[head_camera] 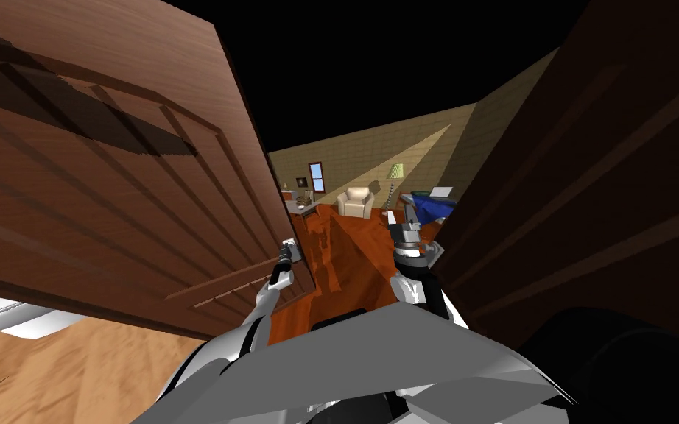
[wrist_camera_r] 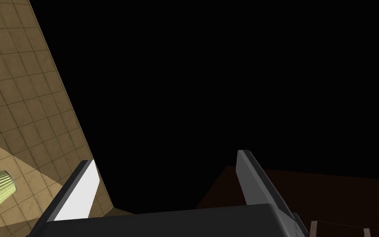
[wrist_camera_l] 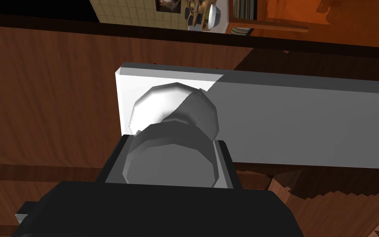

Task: Push the door open

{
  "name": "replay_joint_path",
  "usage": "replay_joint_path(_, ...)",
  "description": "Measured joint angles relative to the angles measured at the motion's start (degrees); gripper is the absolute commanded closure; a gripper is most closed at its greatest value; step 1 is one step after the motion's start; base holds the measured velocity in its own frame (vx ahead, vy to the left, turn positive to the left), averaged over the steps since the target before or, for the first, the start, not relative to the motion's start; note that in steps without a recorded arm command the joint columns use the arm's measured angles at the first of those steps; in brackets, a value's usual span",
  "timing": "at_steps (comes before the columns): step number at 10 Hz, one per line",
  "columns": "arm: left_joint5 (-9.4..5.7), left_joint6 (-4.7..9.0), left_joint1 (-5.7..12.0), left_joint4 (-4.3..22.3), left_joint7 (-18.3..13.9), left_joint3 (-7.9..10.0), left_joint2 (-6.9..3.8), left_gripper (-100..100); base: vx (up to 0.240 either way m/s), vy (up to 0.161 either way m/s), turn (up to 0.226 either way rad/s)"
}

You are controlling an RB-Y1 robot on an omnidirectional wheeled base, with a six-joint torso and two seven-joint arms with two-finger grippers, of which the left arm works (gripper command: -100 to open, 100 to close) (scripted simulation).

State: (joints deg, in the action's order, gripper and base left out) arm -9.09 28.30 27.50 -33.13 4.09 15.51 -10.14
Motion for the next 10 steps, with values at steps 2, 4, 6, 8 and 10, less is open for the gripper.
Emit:
replay_joint_path(2,-0.35,-0.20,-0.65,-0.50,0.28,0.92,-0.42,100,0.131,-0.061,0.049)
replay_joint_path(4,-0.56,-0.23,-0.78,-0.82,0.55,1.51,-0.52,100,0.150,-0.031,0.041)
replay_joint_path(6,-0.85,-0.63,-1.58,-1.50,0.92,2.23,-0.70,100,0.194,-0.072,0.057)
replay_joint_path(8,-1.22,-0.75,-1.51,-1.44,1.22,3.14,-1.19,100,0.152,-0.050,0.038)
replay_joint_path(10,-1.66,0.12,-1.06,0.06,1.53,4.23,-1.87,100,0.190,-0.062,0.055)
